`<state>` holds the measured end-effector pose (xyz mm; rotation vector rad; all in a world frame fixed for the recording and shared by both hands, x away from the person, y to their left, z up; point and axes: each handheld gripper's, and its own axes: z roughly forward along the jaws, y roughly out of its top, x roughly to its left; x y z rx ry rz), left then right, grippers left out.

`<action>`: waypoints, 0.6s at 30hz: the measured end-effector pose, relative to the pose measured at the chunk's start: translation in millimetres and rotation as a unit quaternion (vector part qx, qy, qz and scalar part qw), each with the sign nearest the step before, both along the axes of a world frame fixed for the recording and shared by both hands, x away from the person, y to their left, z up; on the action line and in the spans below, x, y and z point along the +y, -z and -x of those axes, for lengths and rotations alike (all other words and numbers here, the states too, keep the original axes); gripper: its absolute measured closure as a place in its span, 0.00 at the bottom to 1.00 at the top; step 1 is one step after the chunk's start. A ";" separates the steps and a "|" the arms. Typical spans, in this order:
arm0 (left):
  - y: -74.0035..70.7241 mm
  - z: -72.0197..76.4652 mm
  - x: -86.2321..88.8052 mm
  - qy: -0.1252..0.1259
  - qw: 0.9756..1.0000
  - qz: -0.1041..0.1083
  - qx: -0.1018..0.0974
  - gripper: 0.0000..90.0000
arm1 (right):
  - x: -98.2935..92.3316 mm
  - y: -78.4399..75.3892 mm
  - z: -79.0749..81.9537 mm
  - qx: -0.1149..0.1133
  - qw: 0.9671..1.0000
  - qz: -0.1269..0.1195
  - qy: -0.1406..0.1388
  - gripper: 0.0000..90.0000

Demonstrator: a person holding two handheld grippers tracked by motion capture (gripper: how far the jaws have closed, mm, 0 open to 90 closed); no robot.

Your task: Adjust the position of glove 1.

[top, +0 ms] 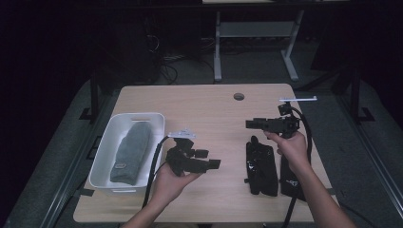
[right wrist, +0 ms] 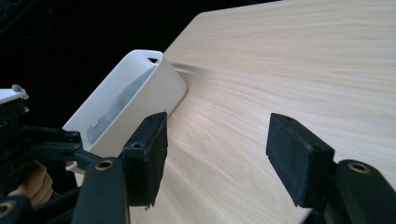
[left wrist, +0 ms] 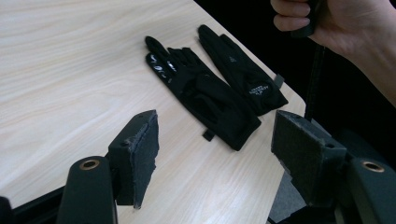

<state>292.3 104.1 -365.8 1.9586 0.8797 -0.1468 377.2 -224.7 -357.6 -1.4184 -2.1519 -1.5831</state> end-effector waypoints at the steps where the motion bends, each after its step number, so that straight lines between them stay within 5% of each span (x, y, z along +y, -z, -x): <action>1: 1.3 -0.3 -3.0 0.004 1.000 0.000 0.000 0.35 | -3.3 1.5 1.4 0.000 1.000 -0.001 0.002 0.43; 18: 14.9 -3.3 -38.0 0.031 0.999 0.011 0.009 0.35 | -47.8 16.5 25.3 0.008 0.999 0.014 0.029 0.42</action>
